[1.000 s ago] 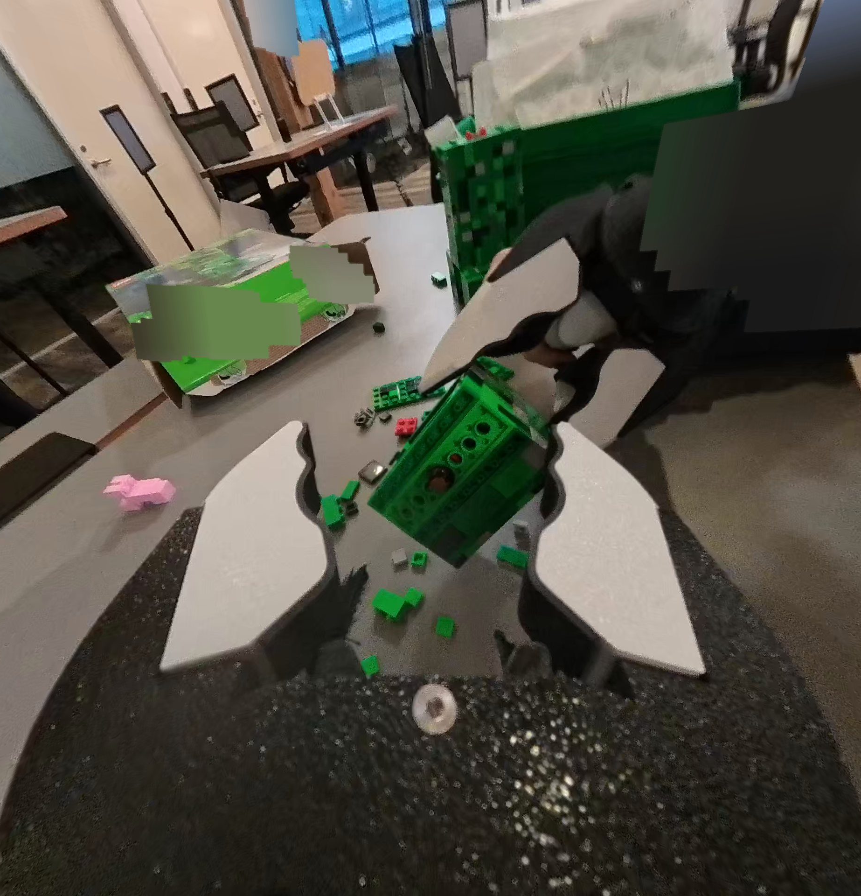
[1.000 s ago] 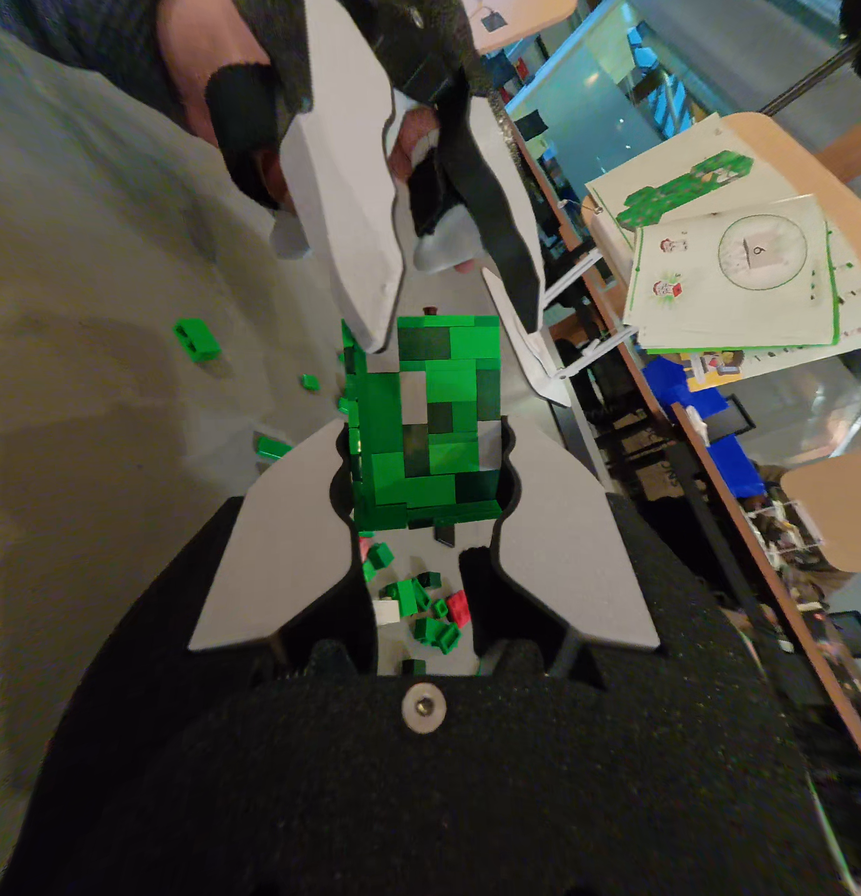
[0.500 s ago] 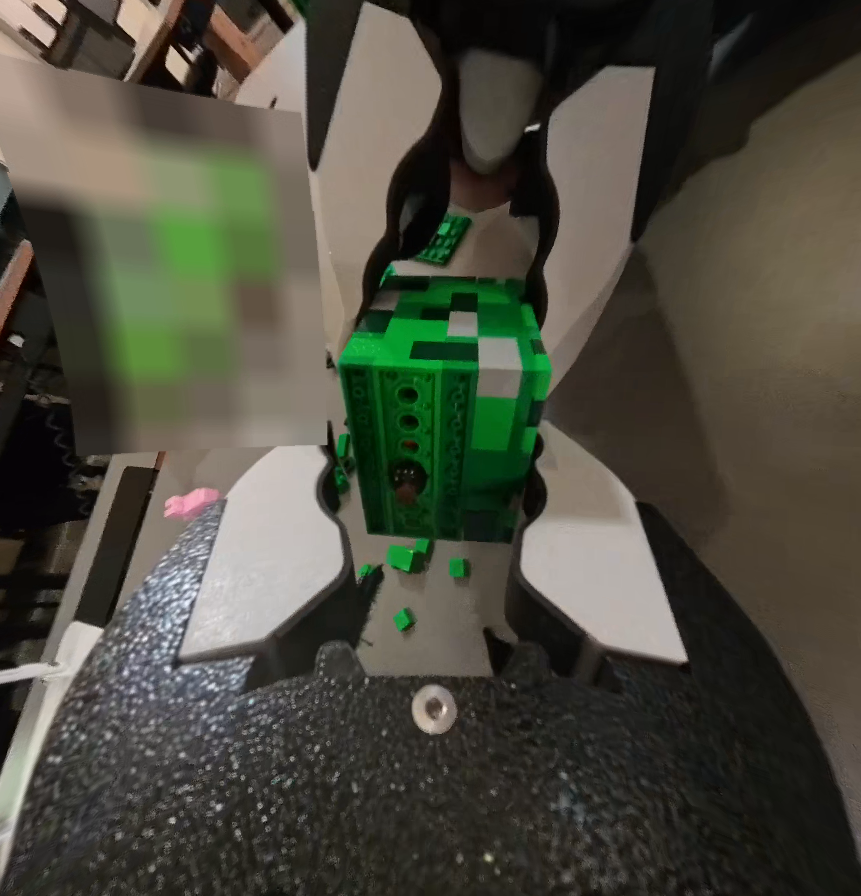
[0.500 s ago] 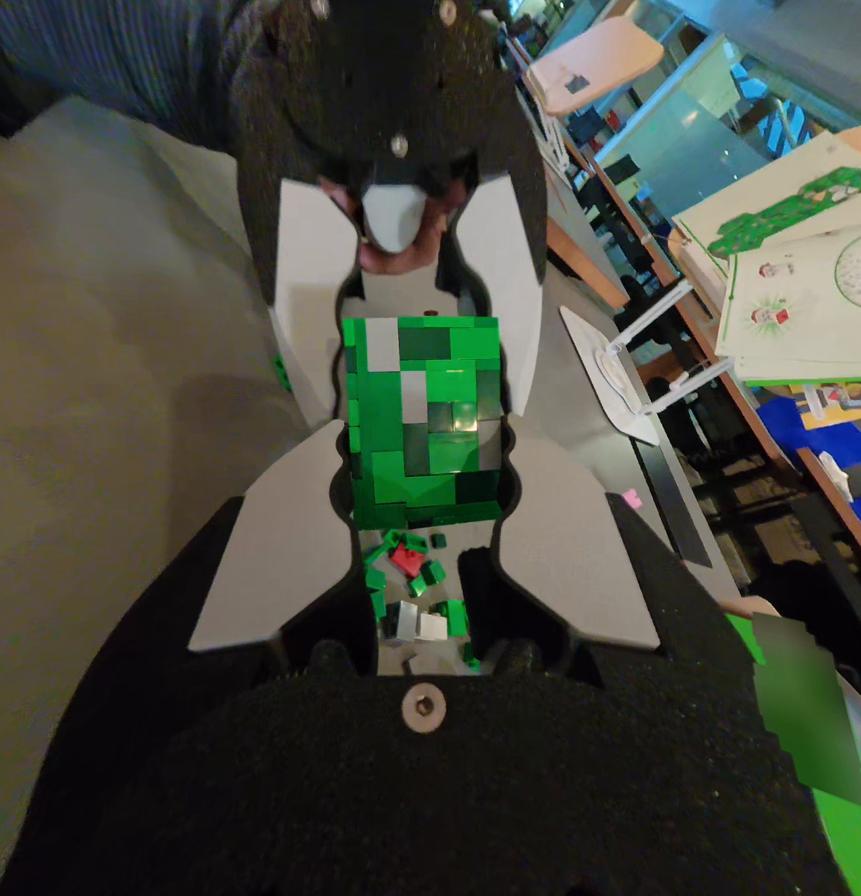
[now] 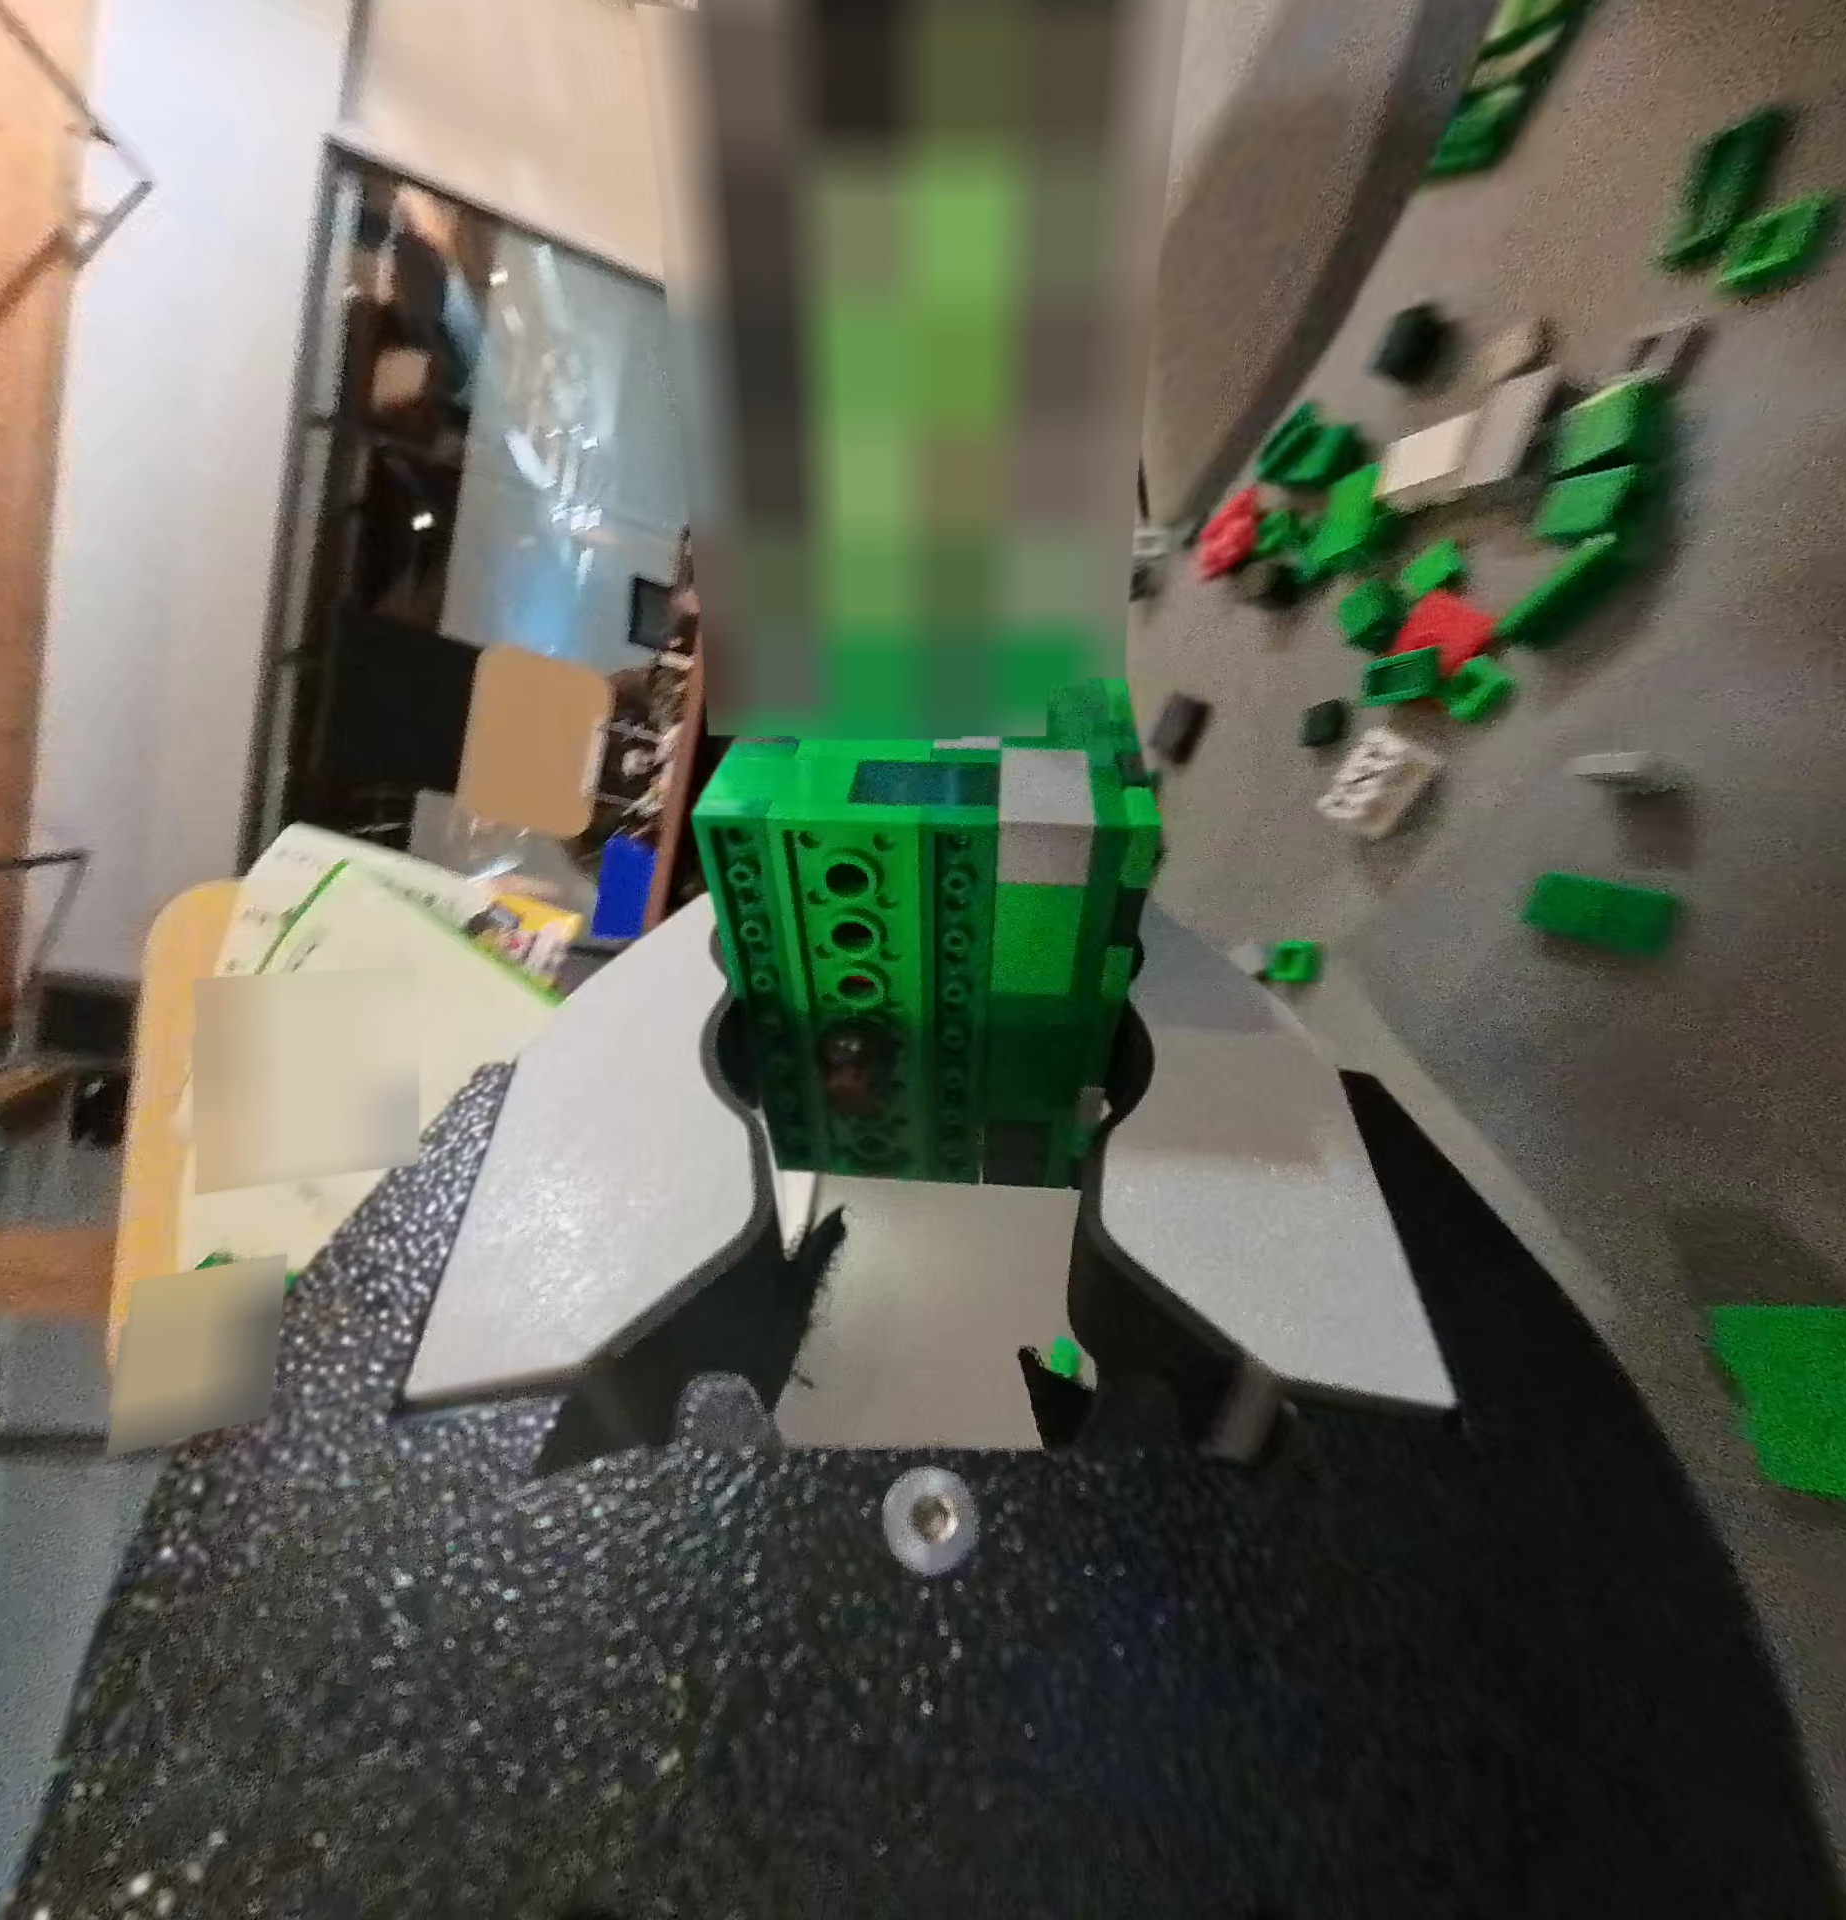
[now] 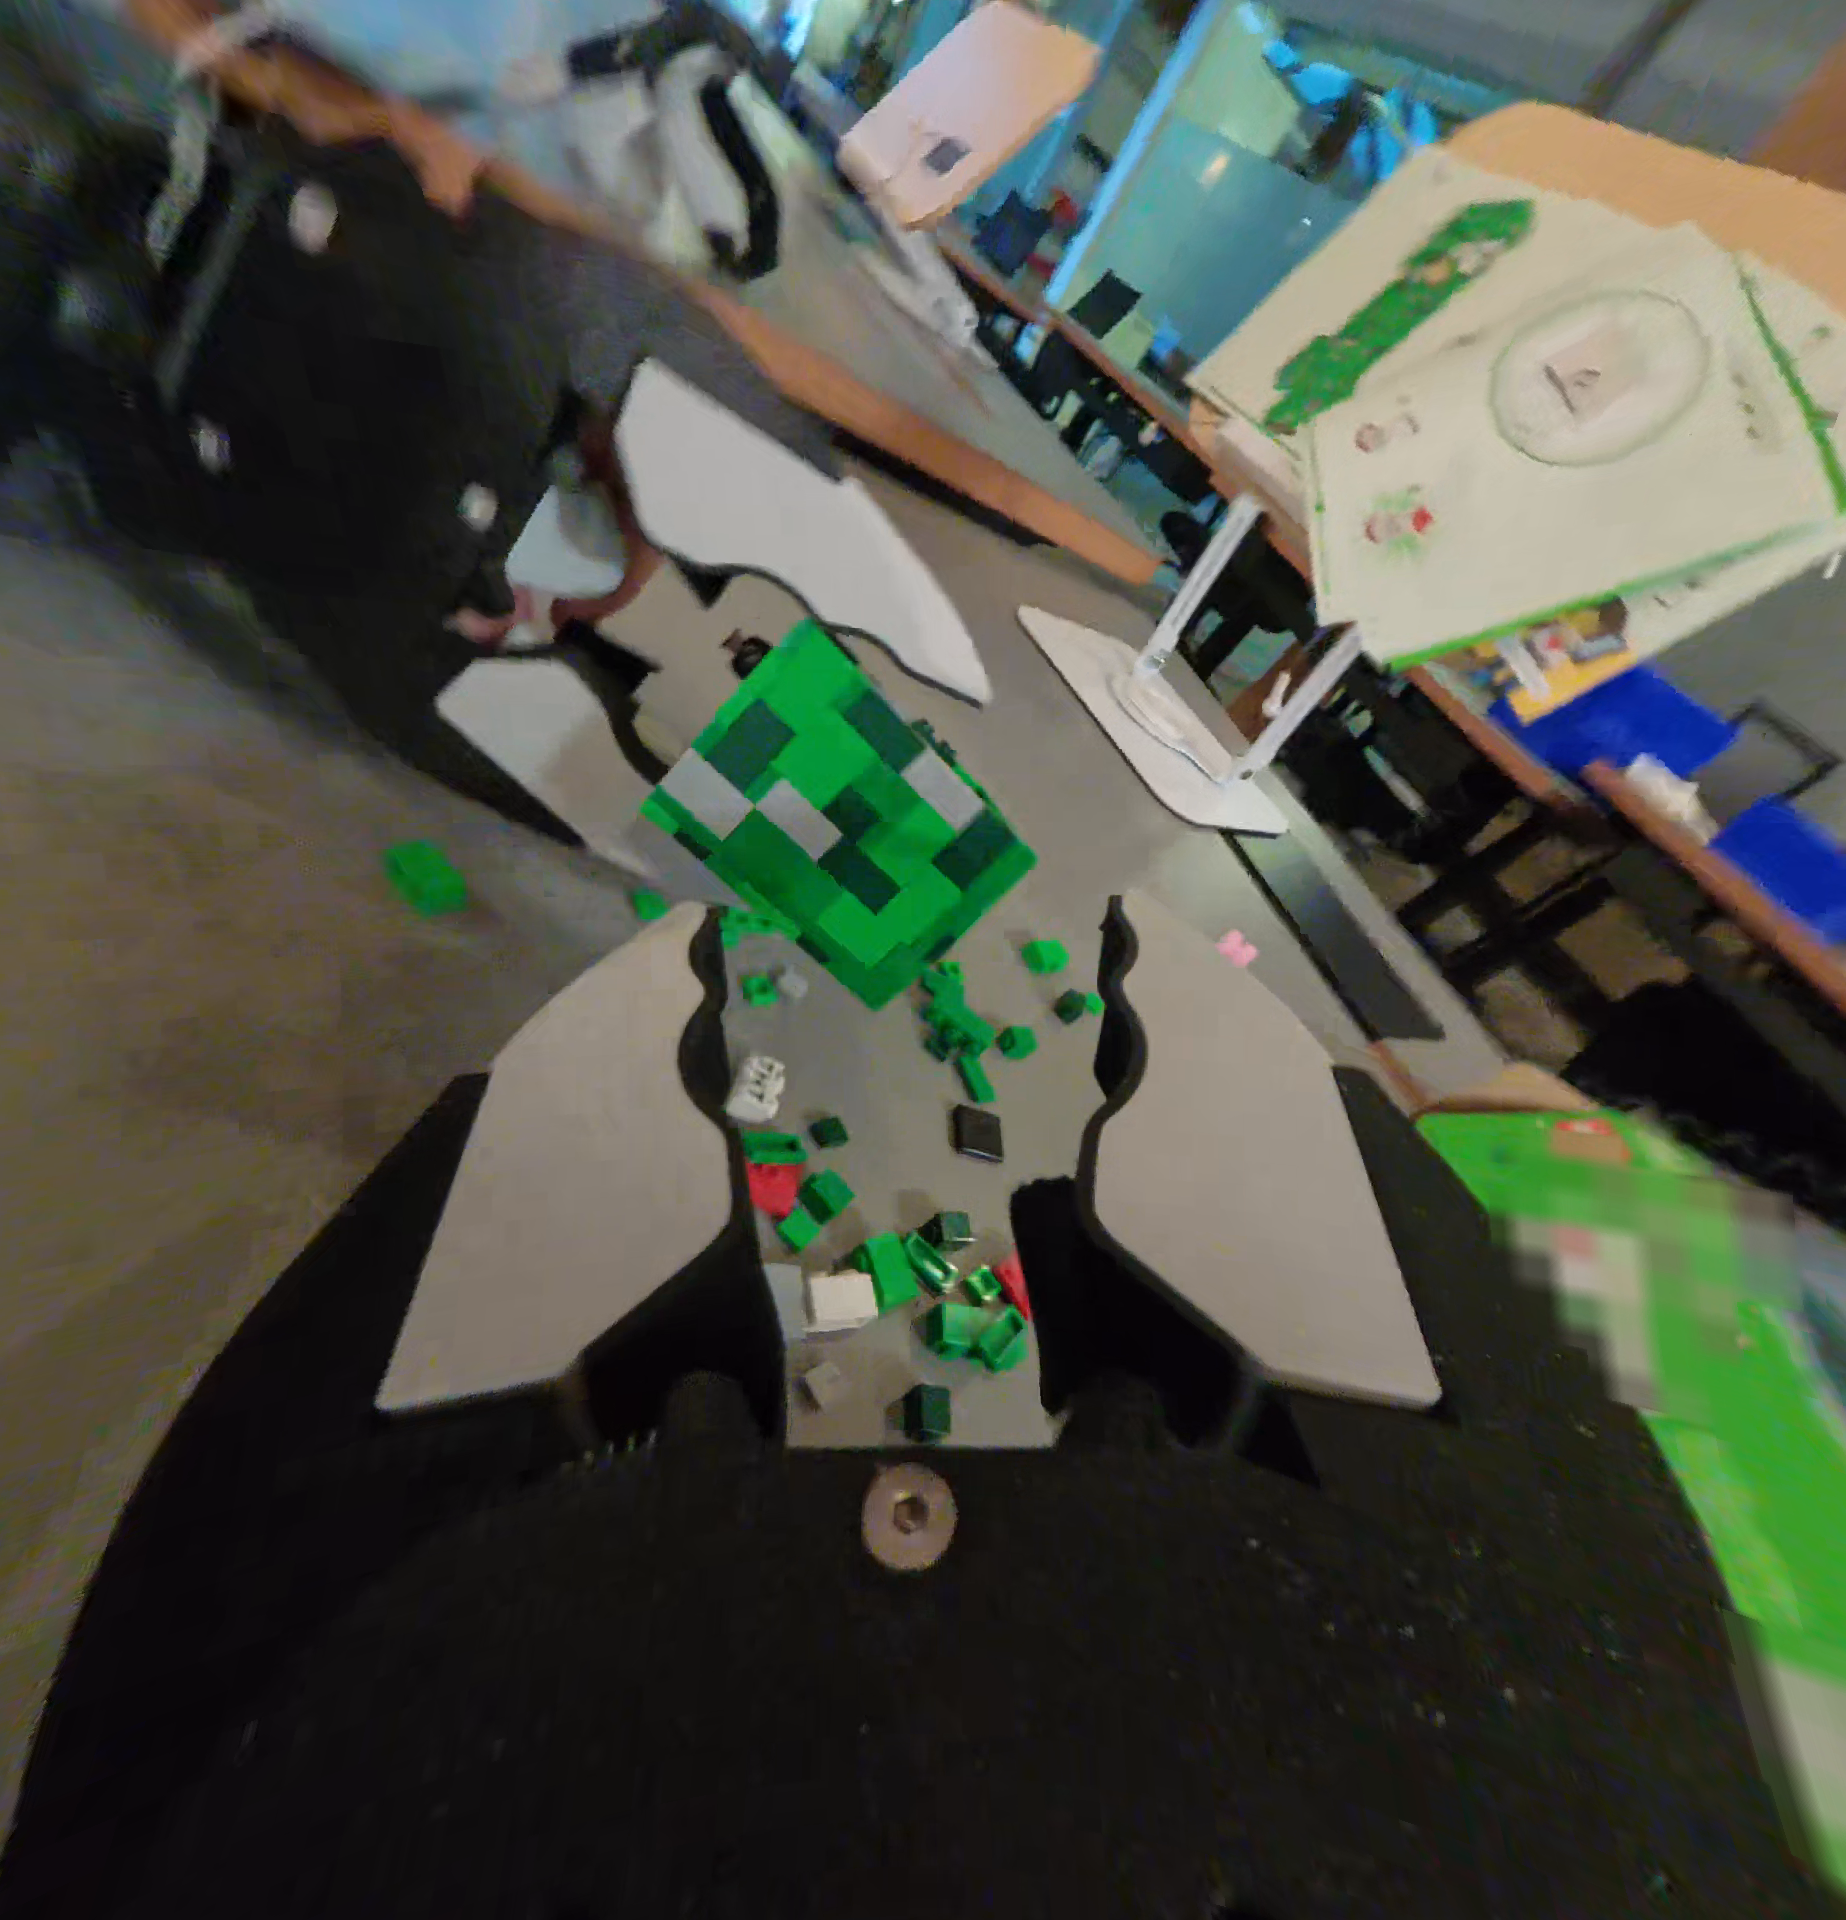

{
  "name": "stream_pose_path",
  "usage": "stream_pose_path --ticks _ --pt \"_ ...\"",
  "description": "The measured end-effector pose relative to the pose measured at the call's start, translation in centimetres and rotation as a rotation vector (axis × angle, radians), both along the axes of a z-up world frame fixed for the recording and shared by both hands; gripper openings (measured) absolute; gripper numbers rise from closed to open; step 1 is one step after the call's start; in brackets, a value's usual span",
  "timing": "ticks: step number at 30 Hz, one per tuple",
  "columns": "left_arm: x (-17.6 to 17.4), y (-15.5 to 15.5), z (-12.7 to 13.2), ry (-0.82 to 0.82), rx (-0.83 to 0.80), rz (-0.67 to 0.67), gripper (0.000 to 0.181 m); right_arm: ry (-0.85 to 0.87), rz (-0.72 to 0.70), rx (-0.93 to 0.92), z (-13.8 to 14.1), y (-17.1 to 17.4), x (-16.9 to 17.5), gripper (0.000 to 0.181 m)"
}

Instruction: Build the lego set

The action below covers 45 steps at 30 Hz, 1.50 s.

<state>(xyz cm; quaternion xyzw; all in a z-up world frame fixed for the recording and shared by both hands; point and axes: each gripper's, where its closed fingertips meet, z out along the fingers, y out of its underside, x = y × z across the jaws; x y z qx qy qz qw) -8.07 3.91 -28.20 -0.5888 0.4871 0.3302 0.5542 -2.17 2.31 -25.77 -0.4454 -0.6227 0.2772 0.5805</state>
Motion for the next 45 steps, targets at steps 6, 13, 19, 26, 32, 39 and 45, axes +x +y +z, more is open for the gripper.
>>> stream_pose_path --ticks 6,13,19,26,32,39,45 --pt "-1.6 0.2 2.0 0.126 0.209 0.085 0.065 0.195 0.113 -0.868 1.5 -0.5 -1.4 0.072" --pt "-1.1 0.2 2.9 0.285 0.314 0.135 0.066 0.276 0.173 -1.531 0.6 0.0 -3.7 0.102" --pt "1.4 -0.1 2.4 0.289 0.317 0.036 0.066 0.332 0.221 -1.662 0.4 0.8 -4.2 0.064" --pt "0.7 0.0 0.9 -0.482 -0.122 -0.152 0.105 0.268 0.169 -1.302 0.6 2.7 -2.4 0.061" --pt "1.1 -1.2 2.4 -1.176 -0.482 -0.391 0.088 0.242 0.244 -1.124 1.1 2.0 -1.8 0.059" --pt "5.2 -2.8 2.6 -1.365 -0.735 -0.563 0.088 0.315 0.462 -1.089 3.5 -1.8 -2.4 0.059" --pt "4.5 -3.1 2.3 -1.43 -0.852 -0.556 0.063 0.173 0.334 -0.87 1.7 -2.1 -2.8 0.058"
